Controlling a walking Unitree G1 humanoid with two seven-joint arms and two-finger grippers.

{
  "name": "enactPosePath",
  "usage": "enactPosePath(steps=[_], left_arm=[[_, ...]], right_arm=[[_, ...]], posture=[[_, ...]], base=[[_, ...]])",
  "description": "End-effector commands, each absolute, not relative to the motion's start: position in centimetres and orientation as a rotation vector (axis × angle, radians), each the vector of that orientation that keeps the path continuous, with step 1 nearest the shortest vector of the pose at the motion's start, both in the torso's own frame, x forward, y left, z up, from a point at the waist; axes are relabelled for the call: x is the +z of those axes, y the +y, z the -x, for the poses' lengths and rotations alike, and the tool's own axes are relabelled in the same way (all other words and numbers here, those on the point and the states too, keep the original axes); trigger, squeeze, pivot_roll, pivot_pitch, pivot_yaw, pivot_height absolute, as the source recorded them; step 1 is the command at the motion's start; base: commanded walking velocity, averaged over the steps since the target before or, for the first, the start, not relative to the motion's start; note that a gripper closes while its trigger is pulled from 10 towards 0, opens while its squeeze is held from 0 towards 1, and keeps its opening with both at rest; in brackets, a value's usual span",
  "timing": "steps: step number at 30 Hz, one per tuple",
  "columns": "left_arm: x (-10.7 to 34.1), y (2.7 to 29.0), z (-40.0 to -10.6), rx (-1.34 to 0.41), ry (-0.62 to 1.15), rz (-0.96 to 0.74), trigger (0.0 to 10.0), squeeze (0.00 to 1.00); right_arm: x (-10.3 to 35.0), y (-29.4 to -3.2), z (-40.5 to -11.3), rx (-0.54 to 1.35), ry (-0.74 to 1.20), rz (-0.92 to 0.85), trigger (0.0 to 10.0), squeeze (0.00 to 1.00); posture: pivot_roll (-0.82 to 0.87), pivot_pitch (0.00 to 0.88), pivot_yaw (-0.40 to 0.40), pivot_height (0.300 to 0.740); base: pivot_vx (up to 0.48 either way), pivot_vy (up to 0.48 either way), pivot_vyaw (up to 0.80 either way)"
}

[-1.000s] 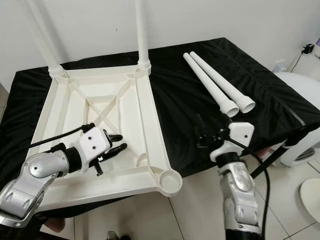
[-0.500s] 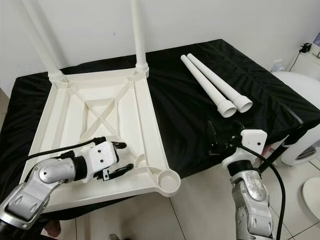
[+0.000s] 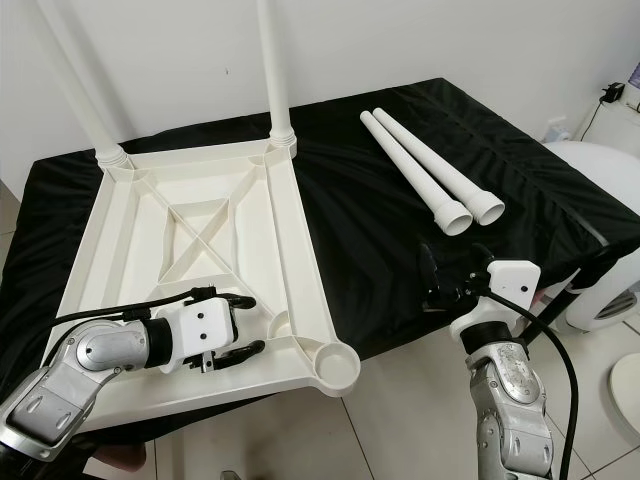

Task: Building children table

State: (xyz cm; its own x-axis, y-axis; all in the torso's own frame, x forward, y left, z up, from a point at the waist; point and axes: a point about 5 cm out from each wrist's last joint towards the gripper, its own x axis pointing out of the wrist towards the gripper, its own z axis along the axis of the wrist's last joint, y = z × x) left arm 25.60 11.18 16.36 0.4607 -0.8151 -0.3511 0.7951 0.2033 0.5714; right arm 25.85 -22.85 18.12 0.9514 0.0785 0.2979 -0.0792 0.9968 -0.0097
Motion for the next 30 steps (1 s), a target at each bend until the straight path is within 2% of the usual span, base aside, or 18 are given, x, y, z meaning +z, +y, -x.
enactPosePath(steps=[1, 11, 19, 30], left_arm=[[15.8, 11.5, -25.4, -1.141, -0.002, -0.786, 10.0, 0.00], [14.6, 11.4, -26.0, -1.132, 0.007, -0.909, 10.0, 0.00], [14.7, 11.0, -26.6, -1.122, -0.003, -0.908, 10.0, 0.00], [15.7, 10.3, -29.6, -0.947, -0.045, -0.867, 10.0, 0.00]], right_arm=[[18.1, -22.6, -25.7, 0.094, -0.297, -0.006, 10.0, 0.00], [18.4, -22.9, -25.5, 0.076, -0.305, -0.001, 10.0, 0.00], [18.5, -23.1, -25.3, 0.062, -0.309, -0.003, 10.0, 0.00], [18.7, -23.1, -24.9, 0.037, -0.321, -0.010, 10.0, 0.00]], posture=[[-0.13, 0.097, 0.081, 0.740], [-0.15, 0.106, 0.091, 0.740], [-0.16, 0.104, 0.098, 0.740], [-0.18, 0.109, 0.111, 0.740]], base=[[0.000, 0.000, 0.00], [0.000, 0.000, 0.00], [0.000, 0.000, 0.00], [0.000, 0.000, 0.00]])
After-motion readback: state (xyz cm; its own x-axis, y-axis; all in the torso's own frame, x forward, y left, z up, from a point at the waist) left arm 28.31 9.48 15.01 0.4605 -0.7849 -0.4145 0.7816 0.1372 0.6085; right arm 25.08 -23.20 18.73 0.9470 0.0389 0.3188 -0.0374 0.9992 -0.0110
